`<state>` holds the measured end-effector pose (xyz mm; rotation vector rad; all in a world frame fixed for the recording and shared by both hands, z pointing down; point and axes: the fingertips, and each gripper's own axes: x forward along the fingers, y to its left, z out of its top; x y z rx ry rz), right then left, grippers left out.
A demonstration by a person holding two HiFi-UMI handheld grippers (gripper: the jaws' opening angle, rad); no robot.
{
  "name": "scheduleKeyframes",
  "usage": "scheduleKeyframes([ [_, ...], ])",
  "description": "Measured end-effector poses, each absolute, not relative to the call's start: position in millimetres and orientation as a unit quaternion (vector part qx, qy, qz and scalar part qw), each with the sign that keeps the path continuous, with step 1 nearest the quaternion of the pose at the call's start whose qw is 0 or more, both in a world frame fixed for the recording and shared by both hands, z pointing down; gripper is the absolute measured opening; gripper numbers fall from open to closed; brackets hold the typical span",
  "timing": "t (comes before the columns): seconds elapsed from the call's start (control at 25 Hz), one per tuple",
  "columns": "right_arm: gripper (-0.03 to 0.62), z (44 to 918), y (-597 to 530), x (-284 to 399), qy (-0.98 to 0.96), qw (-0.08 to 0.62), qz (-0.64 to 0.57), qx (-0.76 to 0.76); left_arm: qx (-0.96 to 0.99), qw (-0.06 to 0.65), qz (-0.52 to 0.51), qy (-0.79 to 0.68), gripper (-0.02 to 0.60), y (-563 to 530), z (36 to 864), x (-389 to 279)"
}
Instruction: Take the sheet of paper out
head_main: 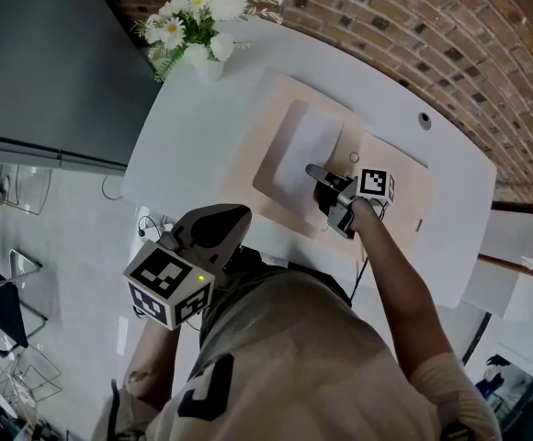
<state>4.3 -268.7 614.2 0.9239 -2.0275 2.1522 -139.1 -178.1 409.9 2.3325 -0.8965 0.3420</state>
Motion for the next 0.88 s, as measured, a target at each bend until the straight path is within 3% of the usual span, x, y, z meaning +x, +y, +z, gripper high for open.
scheduleKeyframes([
  [0.24, 0.031, 627.0, -265.0, 14.6, -0.645, 0.05, 0.683, 0.34, 0.882, 0.304, 0.131, -0.335, 0.014, -176.7, 409.9, -139.7],
  [0.88, 0.024, 614.0, -257.8, 20.1, -0.663, 0.063, 0.655, 0.357, 0.887, 0.294, 0.131, -0.33, 0.014, -172.0, 405.7, -141.3],
])
